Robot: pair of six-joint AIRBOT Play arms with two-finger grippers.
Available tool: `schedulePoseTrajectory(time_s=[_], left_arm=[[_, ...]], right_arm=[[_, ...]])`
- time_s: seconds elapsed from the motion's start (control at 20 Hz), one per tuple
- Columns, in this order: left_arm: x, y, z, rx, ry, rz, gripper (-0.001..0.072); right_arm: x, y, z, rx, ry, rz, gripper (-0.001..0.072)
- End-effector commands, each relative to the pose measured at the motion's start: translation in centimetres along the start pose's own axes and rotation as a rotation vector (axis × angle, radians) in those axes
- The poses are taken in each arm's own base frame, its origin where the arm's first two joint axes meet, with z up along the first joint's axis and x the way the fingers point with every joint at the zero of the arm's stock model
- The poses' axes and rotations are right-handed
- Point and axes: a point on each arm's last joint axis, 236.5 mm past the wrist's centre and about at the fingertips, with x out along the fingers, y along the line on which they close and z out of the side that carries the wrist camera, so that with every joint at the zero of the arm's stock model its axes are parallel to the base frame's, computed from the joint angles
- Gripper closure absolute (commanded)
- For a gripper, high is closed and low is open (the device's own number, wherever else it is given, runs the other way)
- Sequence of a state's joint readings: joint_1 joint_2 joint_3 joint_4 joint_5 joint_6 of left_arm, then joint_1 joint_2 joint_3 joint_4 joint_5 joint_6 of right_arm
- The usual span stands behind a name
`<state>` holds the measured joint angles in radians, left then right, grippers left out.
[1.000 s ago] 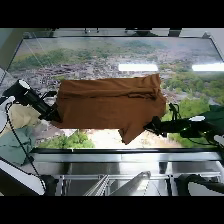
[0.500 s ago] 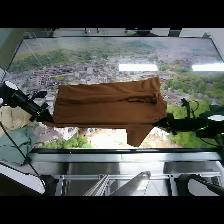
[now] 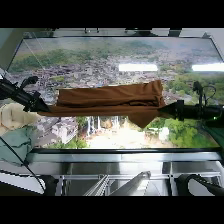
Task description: Fold the shirts.
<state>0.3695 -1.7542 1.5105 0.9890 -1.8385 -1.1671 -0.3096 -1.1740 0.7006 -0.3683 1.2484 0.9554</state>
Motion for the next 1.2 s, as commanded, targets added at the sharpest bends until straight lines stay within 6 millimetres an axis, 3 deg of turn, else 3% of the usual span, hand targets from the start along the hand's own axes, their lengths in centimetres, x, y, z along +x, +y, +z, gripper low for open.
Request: schedulePoseTrajectory(time_s=[0.0, 0.15, 0.35, 0.45, 0.6, 0.65, 0.7, 0.75, 0.85, 0.9, 1.0, 1.15], left_arm=[[-1.2, -0.7, 4.0, 0.047, -0.083, 0.034, 0.0676], [0.0, -0.4, 8.1, 0.095, -0.107, 0.067, 0.0676], [2.3, 0.8, 13.2, 0.142, -0.136, 0.104, 0.0677], [3.4, 1.9, 14.6, 0.123, -0.129, 0.103, 0.0677], [5.5, 3.4, 14.3, 0.068, -0.079, 0.08, 0.0652], [6.0, 3.6, 13.7, 0.057, -0.057, 0.071, 0.0501], [6.0, 3.4, 13.0, 0.055, -0.028, 0.062, 0.0434], [5.4, 3.0, 12.5, 0.063, -0.011, 0.055, 0.0432], [3.2, 1.2, 13.1, 0.1, -0.069, 0.03, 0.0432], [1.8, -0.1, 13.8, 0.12, -0.131, 0.0, 0.0432], [-1.0, -1.5, 15.0, 0.143, -0.255, -0.005, 0.0432], [-3.9, -1.1, 16.1, 0.118, -0.401, 0.026, 0.0432]], right_arm=[[1.1, 0.3, 6.2, -0.039, -0.061, 0.005, 0.0688], [4.3, -2.1, 9.8, -0.037, -0.036, -0.009, 0.0687], [8.1, -6.6, 12.4, 0.009, -0.008, -0.032, 0.0687], [9.0, -8.5, 12.9, 0.017, 0.0, -0.046, 0.0687], [9.6, -10.0, 12.6, 0.005, 0.02, -0.064, 0.0662], [9.1, -10.0, 12.7, -0.014, 0.02, -0.072, 0.0464], [8.2, -9.7, 13.0, -0.048, 0.03, -0.074, 0.0311], [6.7, -9.2, 13.1, -0.091, 0.057, -0.078, 0.0247], [3.1, -9.9, 14.0, -0.141, 0.084, -0.168, 0.0193], [1.4, -11.3, 14.7, -0.132, 0.067, -0.252, 0.0048], [-0.7, -14.5, 14.8, -0.087, 0.066, -0.38, 0.0017], [1.0, -16.2, 11.8, 0.004, 0.184, -0.36, 0.0017]])
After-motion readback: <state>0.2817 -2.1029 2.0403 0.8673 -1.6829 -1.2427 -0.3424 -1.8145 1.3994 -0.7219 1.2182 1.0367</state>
